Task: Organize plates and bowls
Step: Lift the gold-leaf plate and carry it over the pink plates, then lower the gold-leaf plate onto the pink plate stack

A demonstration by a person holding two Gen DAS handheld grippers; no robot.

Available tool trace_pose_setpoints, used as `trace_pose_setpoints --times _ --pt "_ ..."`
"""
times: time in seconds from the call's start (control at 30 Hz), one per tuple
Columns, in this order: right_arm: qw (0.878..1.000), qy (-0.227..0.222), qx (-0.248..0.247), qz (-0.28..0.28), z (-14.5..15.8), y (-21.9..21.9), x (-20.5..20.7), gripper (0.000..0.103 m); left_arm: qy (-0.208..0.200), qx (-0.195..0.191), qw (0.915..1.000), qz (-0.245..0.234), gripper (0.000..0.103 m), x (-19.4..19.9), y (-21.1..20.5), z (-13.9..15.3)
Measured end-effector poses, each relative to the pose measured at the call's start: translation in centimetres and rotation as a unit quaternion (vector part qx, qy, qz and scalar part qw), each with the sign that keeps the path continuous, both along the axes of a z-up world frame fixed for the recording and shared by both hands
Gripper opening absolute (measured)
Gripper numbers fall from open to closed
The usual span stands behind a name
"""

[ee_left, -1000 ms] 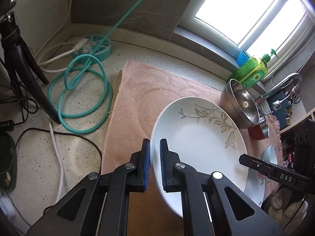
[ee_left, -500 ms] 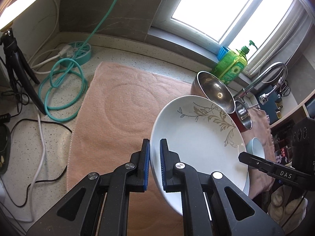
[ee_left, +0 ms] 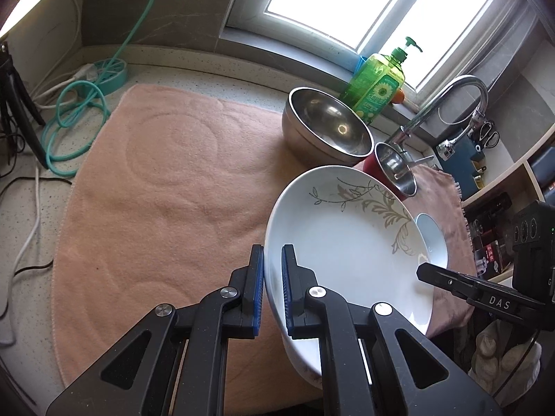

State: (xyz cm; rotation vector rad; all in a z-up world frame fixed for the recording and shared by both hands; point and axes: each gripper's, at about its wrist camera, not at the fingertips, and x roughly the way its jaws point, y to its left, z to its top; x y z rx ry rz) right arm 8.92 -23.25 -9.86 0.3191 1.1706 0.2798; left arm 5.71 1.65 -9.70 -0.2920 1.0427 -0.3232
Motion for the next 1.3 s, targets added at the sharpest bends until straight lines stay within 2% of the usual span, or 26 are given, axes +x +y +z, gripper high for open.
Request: trace_pose_setpoints --times 0.53,1.3 --pt "0.999 0.037 -0.018 0.026 -3.0 -2.8 -1.1 0.011 0.024 0.008 0.9997 -0.003 0.008 -2.0 -3.4 -1.6" --pt "0.998 0.04 -0.041 0.033 -4.2 -3.0 -1.8 0.011 0.057 0.024 0.998 -0.012 0.008 -2.7 -4.8 -4.0"
